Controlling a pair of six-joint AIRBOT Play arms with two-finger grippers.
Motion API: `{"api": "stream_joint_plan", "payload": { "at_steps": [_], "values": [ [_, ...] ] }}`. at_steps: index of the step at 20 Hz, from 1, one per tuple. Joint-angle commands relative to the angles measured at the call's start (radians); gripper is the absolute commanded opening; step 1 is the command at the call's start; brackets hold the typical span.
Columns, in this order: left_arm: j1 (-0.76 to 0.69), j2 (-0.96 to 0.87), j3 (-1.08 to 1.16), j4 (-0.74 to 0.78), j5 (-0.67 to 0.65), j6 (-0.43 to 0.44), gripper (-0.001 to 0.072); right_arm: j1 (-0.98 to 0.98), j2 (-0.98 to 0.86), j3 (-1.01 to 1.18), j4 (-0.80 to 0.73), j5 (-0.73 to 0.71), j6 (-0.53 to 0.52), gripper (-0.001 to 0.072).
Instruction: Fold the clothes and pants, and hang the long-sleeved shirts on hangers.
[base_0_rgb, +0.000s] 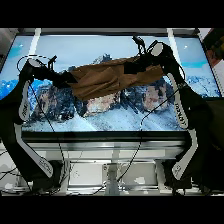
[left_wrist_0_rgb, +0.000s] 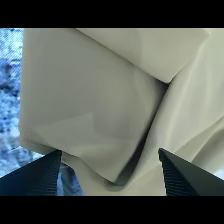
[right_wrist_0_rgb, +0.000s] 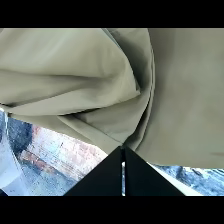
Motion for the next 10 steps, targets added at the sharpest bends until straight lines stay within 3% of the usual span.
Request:
{"api": "stream_joint_plan", "payload": {
  "at_steps": [1, 10],
  "values": [
    [0.006, -0.003, 0.0, 0.014, 0.012, 0.007, 0.0693, -0.001, 0.0, 0.0, 0.0, 0.003, 0.0, 0.0022],
    [0.068, 0.018, 0.001, 0.014, -0.036, 0.008, 0.0694, -0.001, 0.0, 0.0, 0.0, -0.002, 0.0, 0.0022]
  ]
}}
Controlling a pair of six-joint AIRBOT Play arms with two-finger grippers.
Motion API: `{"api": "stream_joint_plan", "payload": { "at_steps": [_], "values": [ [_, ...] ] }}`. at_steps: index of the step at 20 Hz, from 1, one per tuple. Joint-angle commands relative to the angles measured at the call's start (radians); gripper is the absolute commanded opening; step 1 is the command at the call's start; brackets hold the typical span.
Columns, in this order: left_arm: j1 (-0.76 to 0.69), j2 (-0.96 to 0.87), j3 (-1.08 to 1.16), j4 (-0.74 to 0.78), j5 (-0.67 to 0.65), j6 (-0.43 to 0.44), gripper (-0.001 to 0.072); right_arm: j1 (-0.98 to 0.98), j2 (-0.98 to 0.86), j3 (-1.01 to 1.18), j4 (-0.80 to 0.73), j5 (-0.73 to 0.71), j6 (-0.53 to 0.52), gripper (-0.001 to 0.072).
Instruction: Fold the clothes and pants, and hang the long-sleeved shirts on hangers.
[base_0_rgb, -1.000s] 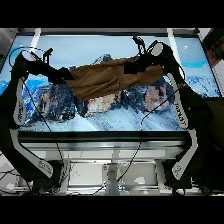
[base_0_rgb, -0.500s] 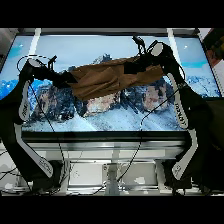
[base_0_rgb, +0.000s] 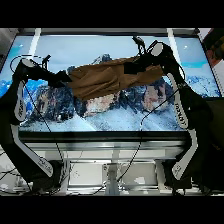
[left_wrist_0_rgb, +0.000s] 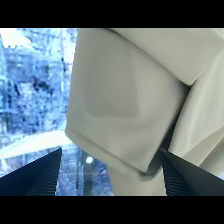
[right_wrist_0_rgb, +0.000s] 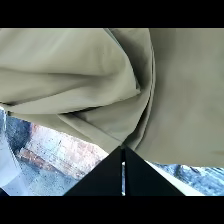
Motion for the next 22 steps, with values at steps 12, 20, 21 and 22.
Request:
{"api": "stream_joint_plan", "payload": {
  "at_steps": [12, 20, 21, 22],
  "values": [
    [-0.169, -0.076, 0.001, -0.154, 0.152, 0.031, 0.0185, 0.0, 0.0, 0.0, 0.002, -0.002, 0.0, 0.0022],
    [-0.139, 0.08, 0.002, -0.122, 0.055, 0.029, 0.0019, -0.001, 0.0, 0.0, 0.003, 0.059, 0.0, 0.0022],
    [-0.127, 0.114, 0.002, -0.073, 0.011, 0.016, 0.0019, 0.0, 0.0, 0.0, 0.009, 0.066, 0.0, 0.0022],
    [-0.11, 0.149, 0.002, -0.043, -0.038, 0.014, 0.002, 0.001, 0.0, 0.0, 0.018, 0.074, 0.0, 0.0022]
  ]
}}
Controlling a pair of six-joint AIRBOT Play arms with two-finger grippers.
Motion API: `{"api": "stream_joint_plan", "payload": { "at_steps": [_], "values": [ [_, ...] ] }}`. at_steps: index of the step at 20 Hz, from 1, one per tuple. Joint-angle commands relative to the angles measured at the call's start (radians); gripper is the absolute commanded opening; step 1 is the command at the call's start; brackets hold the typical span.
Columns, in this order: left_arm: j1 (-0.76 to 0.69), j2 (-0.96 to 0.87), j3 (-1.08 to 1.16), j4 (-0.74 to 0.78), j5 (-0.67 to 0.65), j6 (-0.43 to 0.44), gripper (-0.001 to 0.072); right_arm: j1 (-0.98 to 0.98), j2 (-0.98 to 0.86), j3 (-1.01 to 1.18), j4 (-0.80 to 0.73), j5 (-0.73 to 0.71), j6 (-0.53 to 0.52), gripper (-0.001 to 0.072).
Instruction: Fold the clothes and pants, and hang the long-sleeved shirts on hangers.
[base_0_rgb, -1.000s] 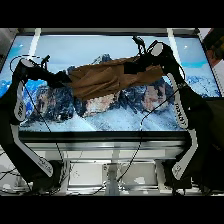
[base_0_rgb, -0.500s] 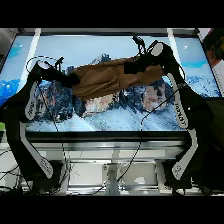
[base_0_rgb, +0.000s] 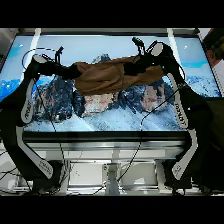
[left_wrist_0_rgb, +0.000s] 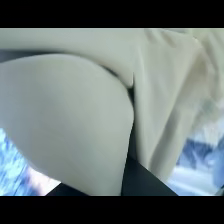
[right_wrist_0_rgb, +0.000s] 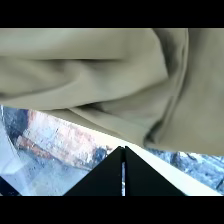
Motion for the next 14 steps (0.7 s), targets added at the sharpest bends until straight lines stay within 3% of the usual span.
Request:
{"api": "stream_joint_plan", "payload": {
  "at_steps": [1, 4, 8, 11, 14],
  "values": [
    [0.047, 0.112, 0.001, 0.122, -0.151, -0.035, 0.002, 0.003, 0.0, 0.0, 0.027, 0.034, 0.001, 0.0022],
    [0.124, 0.197, 0.001, 0.123, -0.262, -0.051, 0.002, 0.026, 0.0, 0.0, 0.064, 0.028, 0.0, 0.0023],
    [0.223, 0.276, 0.001, 0.121, -0.367, -0.148, 0.0021, 0.111, 0.0, 0.0, 0.088, -0.06, 0.001, 0.0023],
    [0.255, 0.319, 0.001, 0.071, -0.384, -0.167, 0.0021, 0.212, -0.003, 0.0, 0.072, -0.235, 0.016, 0.0022],
    [0.253, 0.338, 0.001, -0.082, -0.353, -0.166, 0.002, 0.325, -0.021, 0.0, -0.023, -0.455, 0.13, 0.0022]
  ]
}}
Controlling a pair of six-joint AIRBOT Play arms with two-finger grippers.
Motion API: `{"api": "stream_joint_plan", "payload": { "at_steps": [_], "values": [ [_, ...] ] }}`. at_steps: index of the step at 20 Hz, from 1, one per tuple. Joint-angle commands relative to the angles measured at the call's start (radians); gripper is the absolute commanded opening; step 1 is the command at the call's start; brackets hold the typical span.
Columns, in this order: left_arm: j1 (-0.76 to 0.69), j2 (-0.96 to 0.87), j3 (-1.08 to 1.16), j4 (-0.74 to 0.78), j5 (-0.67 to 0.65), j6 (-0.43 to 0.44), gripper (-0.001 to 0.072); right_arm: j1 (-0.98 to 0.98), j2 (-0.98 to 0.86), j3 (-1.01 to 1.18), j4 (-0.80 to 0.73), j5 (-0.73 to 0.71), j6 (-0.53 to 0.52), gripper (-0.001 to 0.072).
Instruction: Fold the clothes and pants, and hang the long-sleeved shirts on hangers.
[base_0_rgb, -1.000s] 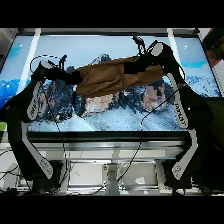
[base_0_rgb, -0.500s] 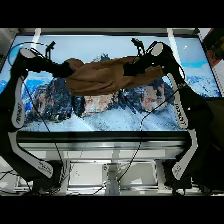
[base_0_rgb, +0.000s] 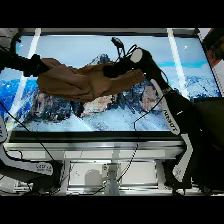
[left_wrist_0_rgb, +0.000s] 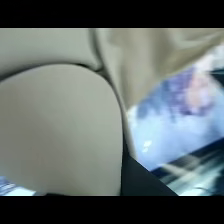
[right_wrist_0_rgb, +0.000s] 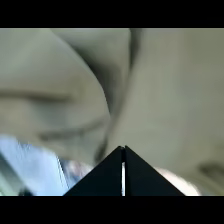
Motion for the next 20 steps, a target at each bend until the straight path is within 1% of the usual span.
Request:
{"api": "stream_joint_plan", "payload": {
  "at_steps": [1, 3, 6, 8, 10, 11, 13, 16, 17, 20],
  "values": [
    [0.008, 0.026, 0.001, -0.189, 0.017, -0.015, 0.002, 0.127, -0.03, 0.0, -0.084, -0.267, 0.122, 0.0022],
    [-0.01, 0.026, 0.001, -0.257, 0.033, -0.015, 0.002, 0.176, -0.071, 0.0, -0.088, -0.327, 0.194, 0.0022],
    [-0.048, 0.026, 0.001, -0.267, 0.05, -0.015, 0.0021, 0.233, -0.139, 0.0, -0.068, -0.352, 0.301, 0.0021],
    [-0.085, 0.026, 0.001, -0.267, 0.099, -0.015, 0.002, 0.26, -0.159, 0.0, -0.002, -0.404, 0.306, 0.0021],
    [-0.128, 0.023, 0.001, -0.267, 0.173, -0.015, 0.002, 0.281, -0.163, 0.0, 0.011, -0.446, 0.307, 0.0021],
    [-0.151, 0.019, 0.001, -0.266, 0.216, -0.014, 0.002, 0.283, -0.162, 0.0, 0.011, -0.445, 0.306, 0.0021],
    [-0.197, 0.005, 0.001, -0.257, 0.301, -0.013, 0.002, 0.273, -0.16, 0.0, -0.009, -0.384, 0.3, 0.0022],
    [-0.275, -0.036, 0.001, -0.222, 0.444, 0.004, 0.0021, 0.206, -0.134, 0.0, -0.098, -0.203, 0.293, 0.0022],
    [-0.304, -0.055, 0.001, -0.222, 0.481, 0.004, 0.002, 0.171, -0.114, 0.0, -0.126, -0.137, 0.261, 0.0022],
    [-0.388, -0.117, 0.001, -0.221, 0.566, 0.004, 0.002, 0.049, -0.04, 0.0, -0.196, 0.087, 0.104, 0.0022]
  ]
}}
